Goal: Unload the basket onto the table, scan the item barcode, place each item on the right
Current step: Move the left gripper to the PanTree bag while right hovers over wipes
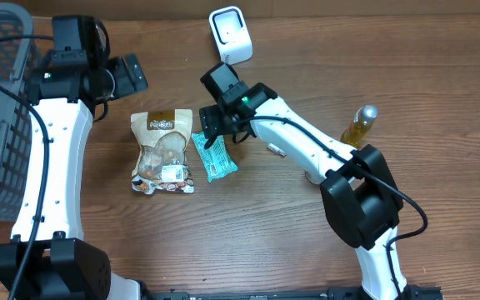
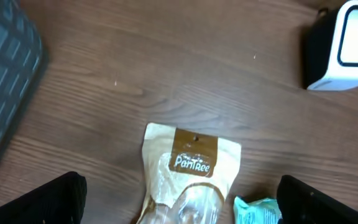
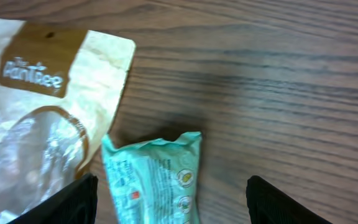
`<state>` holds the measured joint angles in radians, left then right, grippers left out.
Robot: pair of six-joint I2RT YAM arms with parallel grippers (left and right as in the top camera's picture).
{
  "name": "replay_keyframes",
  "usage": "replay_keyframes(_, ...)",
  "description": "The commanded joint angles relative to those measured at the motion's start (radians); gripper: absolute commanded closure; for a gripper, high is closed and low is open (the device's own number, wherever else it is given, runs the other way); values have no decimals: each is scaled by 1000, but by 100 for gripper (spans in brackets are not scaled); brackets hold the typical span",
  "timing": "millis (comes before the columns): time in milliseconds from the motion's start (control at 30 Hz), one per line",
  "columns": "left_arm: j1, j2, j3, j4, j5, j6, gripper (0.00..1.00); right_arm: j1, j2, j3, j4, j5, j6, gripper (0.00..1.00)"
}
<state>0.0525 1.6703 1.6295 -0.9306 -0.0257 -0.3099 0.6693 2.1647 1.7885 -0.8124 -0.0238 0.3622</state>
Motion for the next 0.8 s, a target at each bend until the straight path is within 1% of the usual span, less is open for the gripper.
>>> replay_keyframes(0, -7, -2, 11, 1, 30, -8, 0, -51, -24, 34, -10, -115, -3, 27)
replay_keyframes(133, -7, -2, 11, -19, 86, -8, 1, -112, -24, 33, -35, -243, -3, 27)
replay_keyframes(233, -7, -2, 11, -61, 87, -8, 0, -135, -24, 33, -63, -248, -3, 27)
replay_keyframes(333, -7, -1, 10, -64, 124, -8, 1, -146, -24, 33, -81, -248, -3, 27)
replay_keyframes(367, -8, 0, 10, -69, 137, -8, 3, -146, -24, 33, -86, -248, -3, 27)
replay_keyframes(400, -8, 2, 10, -85, 159, -8, 19, -146, -24, 33, -90, -248, -3, 26)
replay_keyframes(433, -9, 4, 10, -100, 181, -8, 53, -146, -24, 33, -97, -248, -3, 26)
replay_keyframes(467, -13, 6, 8, -124, 213, -9, 80, -146, -24, 33, -104, -248, -3, 27)
replay_keyframes(500, -21, 9, 8, -145, 227, -9, 90, -146, -24, 33, -107, -248, -3, 26)
replay_keyframes(533, -29, 11, 7, -159, 227, -8, 96, -146, -24, 33, -109, -248, -3, 26)
replay_keyframes(633, -67, 15, -19, -182, 225, -8, 96, -148, -24, 33, -110, -248, -3, 26)
replay_keyframes(700, -93, 15, -51, -180, 225, -13, 96, -148, -24, 33, -112, -248, -4, 23)
replay_keyframes(767, -141, 18, -126, -160, 226, -41, 96, -148, -24, 33, -128, -252, -29, 22)
